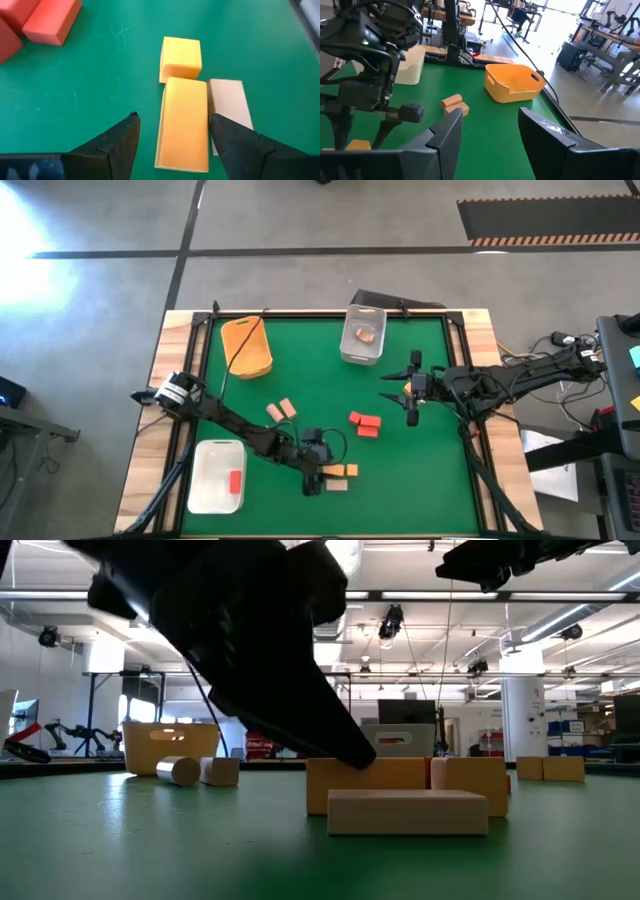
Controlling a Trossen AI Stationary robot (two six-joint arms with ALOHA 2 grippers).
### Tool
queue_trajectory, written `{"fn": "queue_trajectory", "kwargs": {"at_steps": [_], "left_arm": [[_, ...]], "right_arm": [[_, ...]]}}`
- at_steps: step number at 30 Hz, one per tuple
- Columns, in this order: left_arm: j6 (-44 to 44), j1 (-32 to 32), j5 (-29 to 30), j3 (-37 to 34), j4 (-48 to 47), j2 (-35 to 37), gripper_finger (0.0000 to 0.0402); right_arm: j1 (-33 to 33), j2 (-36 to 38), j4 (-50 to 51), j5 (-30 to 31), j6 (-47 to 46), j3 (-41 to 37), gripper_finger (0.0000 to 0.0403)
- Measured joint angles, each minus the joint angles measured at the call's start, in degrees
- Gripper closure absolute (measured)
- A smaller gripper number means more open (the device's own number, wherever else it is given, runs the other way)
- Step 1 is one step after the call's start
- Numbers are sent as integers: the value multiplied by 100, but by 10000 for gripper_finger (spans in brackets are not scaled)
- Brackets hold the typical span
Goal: Sort & place blocks by color
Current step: Put the yellow block into the yellow bin
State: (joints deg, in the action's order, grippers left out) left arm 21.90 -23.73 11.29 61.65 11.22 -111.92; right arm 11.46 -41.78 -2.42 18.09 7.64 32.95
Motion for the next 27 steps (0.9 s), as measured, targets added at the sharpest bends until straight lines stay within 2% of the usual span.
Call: {"fn": "queue_trajectory", "kwargs": {"at_steps": [3,6,13,20,27], "left_arm": [[165,14,0,-355,583,8,178],[239,15,-3,-565,771,11,194],[483,63,-42,-878,1273,43,286],[319,128,-188,-939,1143,215,286],[125,363,-186,-964,365,1103,286]], "right_arm": [[0,0,0,0,-8,0,220],[0,0,0,0,-8,0,220],[0,0,-1,0,-5,0,220],[0,0,1,0,69,0,220],[-1,11,6,2,100,2,220]]}}
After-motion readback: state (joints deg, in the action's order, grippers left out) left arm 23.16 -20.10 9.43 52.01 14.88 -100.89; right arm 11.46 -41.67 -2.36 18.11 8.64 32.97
